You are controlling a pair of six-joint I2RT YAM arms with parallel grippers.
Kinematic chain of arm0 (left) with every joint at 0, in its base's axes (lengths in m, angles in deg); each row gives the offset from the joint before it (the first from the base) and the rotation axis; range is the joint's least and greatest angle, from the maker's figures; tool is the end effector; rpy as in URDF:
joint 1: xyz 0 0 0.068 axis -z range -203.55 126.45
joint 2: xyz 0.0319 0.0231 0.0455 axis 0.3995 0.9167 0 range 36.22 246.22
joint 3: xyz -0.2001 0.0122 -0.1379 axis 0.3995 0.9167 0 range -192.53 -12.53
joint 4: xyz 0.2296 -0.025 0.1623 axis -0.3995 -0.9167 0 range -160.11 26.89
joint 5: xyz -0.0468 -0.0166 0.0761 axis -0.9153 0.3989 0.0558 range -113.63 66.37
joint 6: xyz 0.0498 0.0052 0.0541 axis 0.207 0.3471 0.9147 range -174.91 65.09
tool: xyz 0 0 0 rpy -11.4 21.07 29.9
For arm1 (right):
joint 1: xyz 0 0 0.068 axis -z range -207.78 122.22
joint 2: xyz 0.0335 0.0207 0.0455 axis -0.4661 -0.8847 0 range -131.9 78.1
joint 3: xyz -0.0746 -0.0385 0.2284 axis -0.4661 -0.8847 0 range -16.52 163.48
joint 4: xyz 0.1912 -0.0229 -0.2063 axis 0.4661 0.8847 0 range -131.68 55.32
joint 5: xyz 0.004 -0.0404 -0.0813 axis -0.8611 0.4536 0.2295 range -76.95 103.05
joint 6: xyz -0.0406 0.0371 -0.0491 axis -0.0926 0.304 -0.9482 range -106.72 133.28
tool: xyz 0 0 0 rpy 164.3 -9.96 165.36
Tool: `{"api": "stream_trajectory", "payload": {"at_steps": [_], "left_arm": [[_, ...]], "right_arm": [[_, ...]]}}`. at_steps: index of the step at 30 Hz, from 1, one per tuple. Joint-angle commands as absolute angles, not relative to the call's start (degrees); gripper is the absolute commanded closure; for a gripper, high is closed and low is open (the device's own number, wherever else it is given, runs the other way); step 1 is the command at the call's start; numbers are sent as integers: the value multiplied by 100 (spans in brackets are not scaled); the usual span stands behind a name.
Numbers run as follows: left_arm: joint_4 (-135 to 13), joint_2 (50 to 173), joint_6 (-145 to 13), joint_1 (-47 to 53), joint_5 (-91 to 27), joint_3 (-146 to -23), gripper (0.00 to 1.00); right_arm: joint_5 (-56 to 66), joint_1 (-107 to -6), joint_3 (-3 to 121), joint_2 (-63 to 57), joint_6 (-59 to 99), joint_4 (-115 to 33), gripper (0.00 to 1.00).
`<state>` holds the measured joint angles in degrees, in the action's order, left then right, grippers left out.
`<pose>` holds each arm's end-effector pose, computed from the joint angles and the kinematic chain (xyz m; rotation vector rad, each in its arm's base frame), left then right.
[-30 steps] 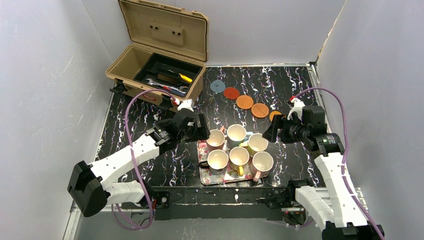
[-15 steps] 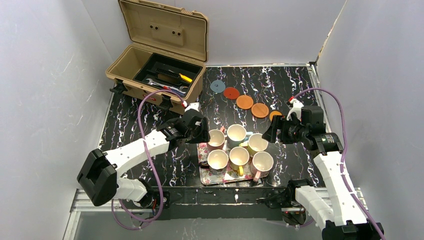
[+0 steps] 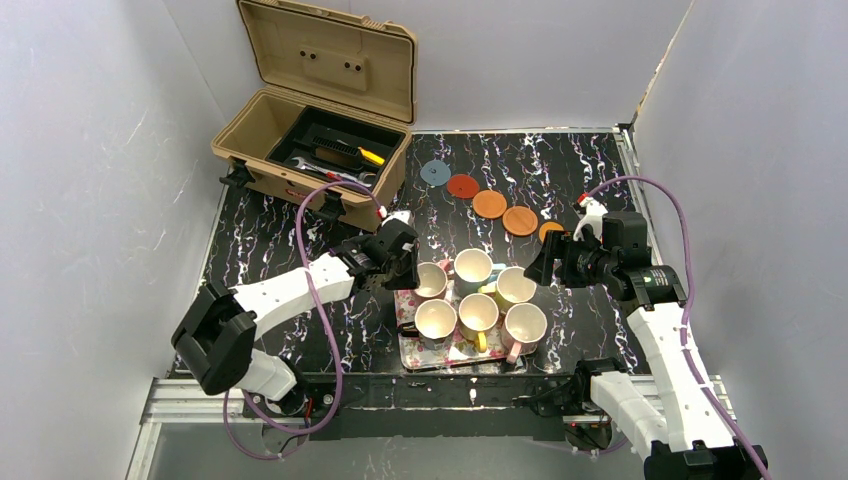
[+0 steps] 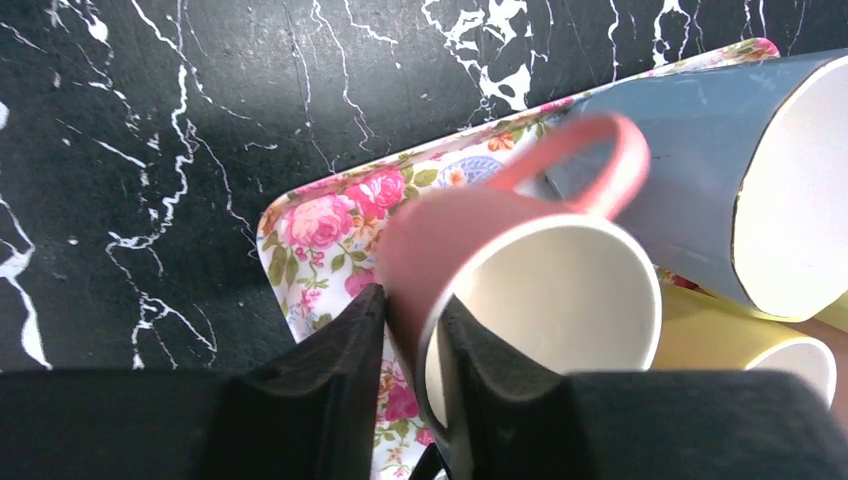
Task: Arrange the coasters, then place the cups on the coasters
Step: Pick up the cup from the tray, then place the cup on the coaster.
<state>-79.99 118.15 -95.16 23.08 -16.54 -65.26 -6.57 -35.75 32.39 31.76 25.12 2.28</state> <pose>0.2414 -0.2444 0.1694 0.0749 2.4439 -0.5678 0.2169 0.0513 0.2669 -0.1019 2.3060 0.5704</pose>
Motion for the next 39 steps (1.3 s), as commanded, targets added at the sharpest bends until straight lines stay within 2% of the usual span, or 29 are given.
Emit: {"api": "stream_trajectory", "payload": {"at_steps": [1, 5, 6, 15, 18, 21, 29, 35, 39], "left_arm": [[-8381, 11666, -9325, 2337, -1328, -6792, 81], [-8652, 11521, -9161, 2338, -959, -6994, 99], [-8692, 11463, -9116, 2334, -883, -7033, 100], [-8825, 10731, -8038, 2338, -576, -7534, 100], [-9099, 10496, -7576, 2325, -604, -7775, 100], [-9376, 10327, -7161, 2329, -999, -8035, 100], [-10105, 10032, -6292, 2330, -3095, -8453, 100], [-10625, 9990, -6092, 2309, -3822, -8868, 100], [-10945, 10155, -5963, 2298, -4055, -9154, 100]], "right_arm": [[-631, -3599, 3211, 3226, 2509, 111, 14], [-624, -3596, 3217, 3219, 2508, 112, 14], [-622, -3598, 3222, 3219, 2511, 110, 14], [-770, -3601, 3462, 3235, 2453, -3, 14], [-1079, -3595, 3652, 3370, 2502, -414, 9], [-1409, -3596, 3882, 3180, 2480, -596, 6], [-2100, -3800, 4174, 2725, 2392, -986, 1], [-2112, -4467, 4542, 2405, 1978, -726, 1], [-1662, -5303, 4662, 2188, 1876, -701, 2]]}}
